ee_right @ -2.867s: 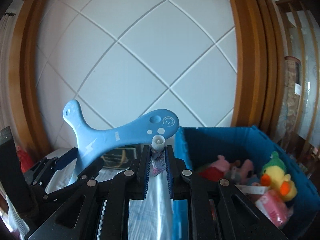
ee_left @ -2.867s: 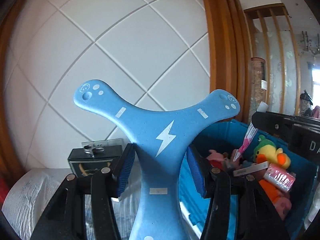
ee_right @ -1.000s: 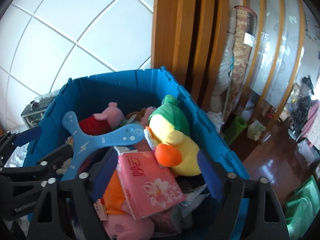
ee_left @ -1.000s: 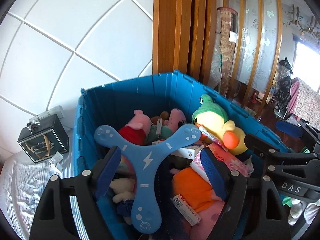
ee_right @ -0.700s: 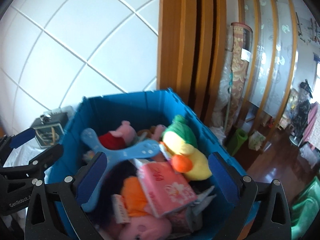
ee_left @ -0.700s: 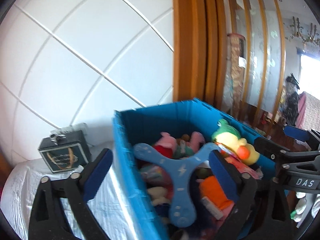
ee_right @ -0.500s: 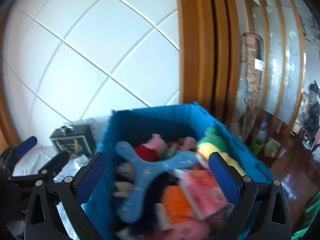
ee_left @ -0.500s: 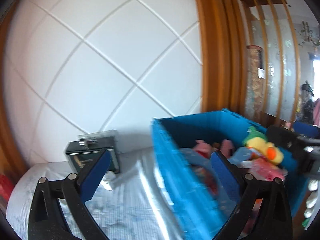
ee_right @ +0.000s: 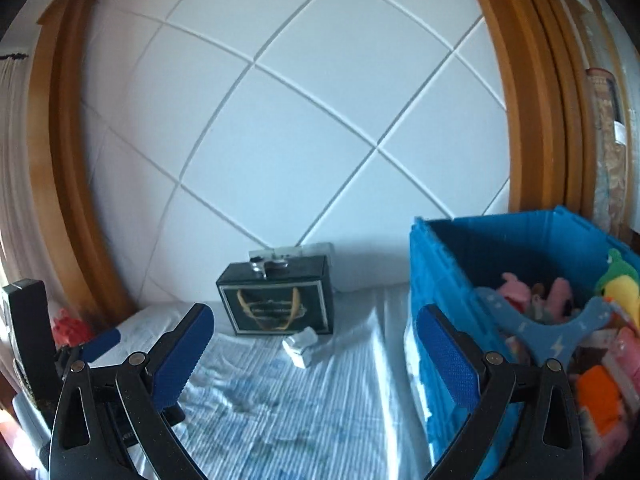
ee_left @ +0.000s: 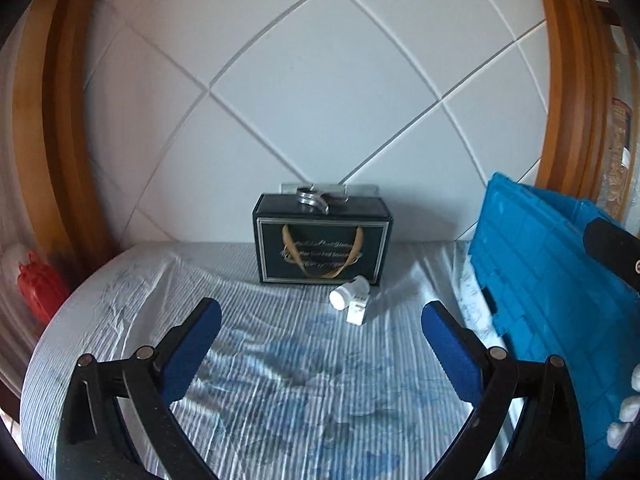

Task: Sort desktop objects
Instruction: 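Move both tools back over the bed toward the pill bottle and box, then grasp the white pill bottle with left tool while right tool grasps the medicine box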

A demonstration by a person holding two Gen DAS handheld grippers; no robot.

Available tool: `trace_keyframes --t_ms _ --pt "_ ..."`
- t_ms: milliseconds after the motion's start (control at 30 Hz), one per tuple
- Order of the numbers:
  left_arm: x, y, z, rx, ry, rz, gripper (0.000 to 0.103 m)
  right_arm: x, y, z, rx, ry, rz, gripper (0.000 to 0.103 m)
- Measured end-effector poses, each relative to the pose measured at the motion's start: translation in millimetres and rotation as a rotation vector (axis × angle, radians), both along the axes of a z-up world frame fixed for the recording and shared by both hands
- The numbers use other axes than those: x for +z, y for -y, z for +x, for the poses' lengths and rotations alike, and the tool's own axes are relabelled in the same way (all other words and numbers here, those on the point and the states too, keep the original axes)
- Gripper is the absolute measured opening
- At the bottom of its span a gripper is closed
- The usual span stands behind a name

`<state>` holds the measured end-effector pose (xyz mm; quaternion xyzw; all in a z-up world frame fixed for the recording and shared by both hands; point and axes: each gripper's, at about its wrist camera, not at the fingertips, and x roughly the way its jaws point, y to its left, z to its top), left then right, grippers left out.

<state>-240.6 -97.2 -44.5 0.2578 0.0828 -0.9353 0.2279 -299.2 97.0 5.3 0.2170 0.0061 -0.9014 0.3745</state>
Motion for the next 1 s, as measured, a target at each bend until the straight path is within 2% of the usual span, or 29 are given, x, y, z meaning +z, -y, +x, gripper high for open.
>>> trace_keyframes --t_ms 133,233,367,533,733,900,933,967,1000 --pt "-49.7 38.2 -19.3 0.022 0.068 0.069 0.102 -47.3 46.4 -22.5 0.014 0.069 0.063 0.103" --pt "-81.0 57.3 -39.3 0.020 0.112 0.090 0.102 -88.2 78.8 -44.8 0.003 0.121 0.112 0.103" --pt "-116.4 85.8 -69.8 0.017 0.125 0.130 0.102 -142.7 120.4 -81.2 -0.009 0.185 0.171 0.103" --pt "-161.8 111.4 -123.9 -0.009 0.187 0.097 0.102 -206.4 171.1 -129.4 -0.015 0.268 0.230 0.103" --pt "-210.6 138.1 -167.4 -0.018 0.230 0.099 0.102 -263.5 221.7 -168.4 -0.006 0.313 0.260 0.103" --pt "-227.1 141.6 -193.2 -0.054 0.238 0.105 0.102 -286.7 245.8 -182.4 -0.017 0.318 0.289 0.101" --pt "-228.0 139.4 -197.2 -0.061 0.237 0.097 0.102 -288.6 246.0 -185.5 -0.022 0.328 0.288 0.087" --pt "-228.1 136.9 -201.6 -0.073 0.233 0.099 0.102 -290.6 245.8 -188.8 -0.026 0.337 0.285 0.059" --pt "-227.4 134.8 -205.0 -0.083 0.226 0.104 0.102 -292.0 244.6 -192.0 -0.028 0.343 0.287 0.043"
